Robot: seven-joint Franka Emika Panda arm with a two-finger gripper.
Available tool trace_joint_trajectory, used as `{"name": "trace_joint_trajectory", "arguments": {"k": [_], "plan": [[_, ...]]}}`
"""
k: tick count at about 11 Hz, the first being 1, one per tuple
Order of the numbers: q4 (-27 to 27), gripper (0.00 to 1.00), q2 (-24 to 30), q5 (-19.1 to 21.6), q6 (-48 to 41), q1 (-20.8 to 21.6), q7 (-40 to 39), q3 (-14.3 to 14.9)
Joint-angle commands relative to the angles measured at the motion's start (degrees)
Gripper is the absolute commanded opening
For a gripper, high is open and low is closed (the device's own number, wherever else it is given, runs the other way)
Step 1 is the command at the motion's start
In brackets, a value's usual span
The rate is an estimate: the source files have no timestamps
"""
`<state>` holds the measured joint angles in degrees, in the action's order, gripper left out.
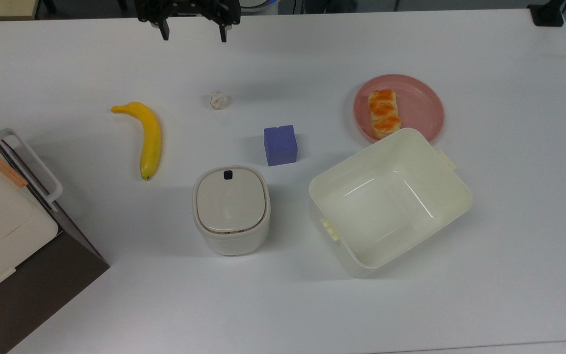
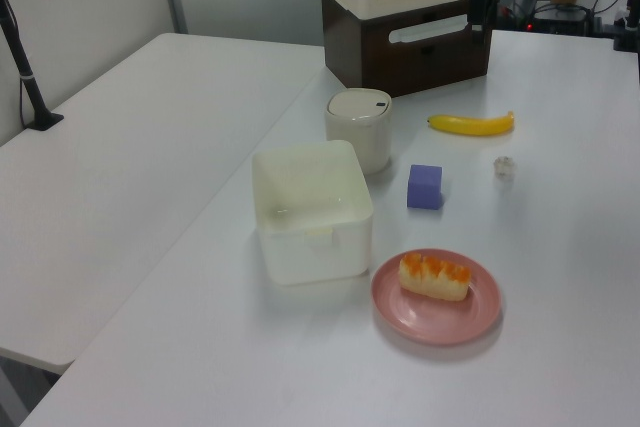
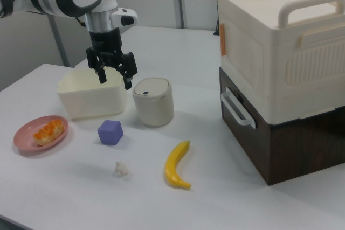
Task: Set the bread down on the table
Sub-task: 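Move the open gripper toward the bread on the pink plate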
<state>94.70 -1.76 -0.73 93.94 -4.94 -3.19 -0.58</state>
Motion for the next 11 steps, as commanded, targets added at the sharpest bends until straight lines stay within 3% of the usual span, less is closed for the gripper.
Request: {"name": "trace_joint_trajectory", "arguments": {"k": [1,11], "plan": [[-0.48,1.0,-0.34,0.64,-1.83,0.98,-0.85,0.5],[0.14,1.0,-1.49,0.55,-1.31,2.82,-1.2,0.5]]}}
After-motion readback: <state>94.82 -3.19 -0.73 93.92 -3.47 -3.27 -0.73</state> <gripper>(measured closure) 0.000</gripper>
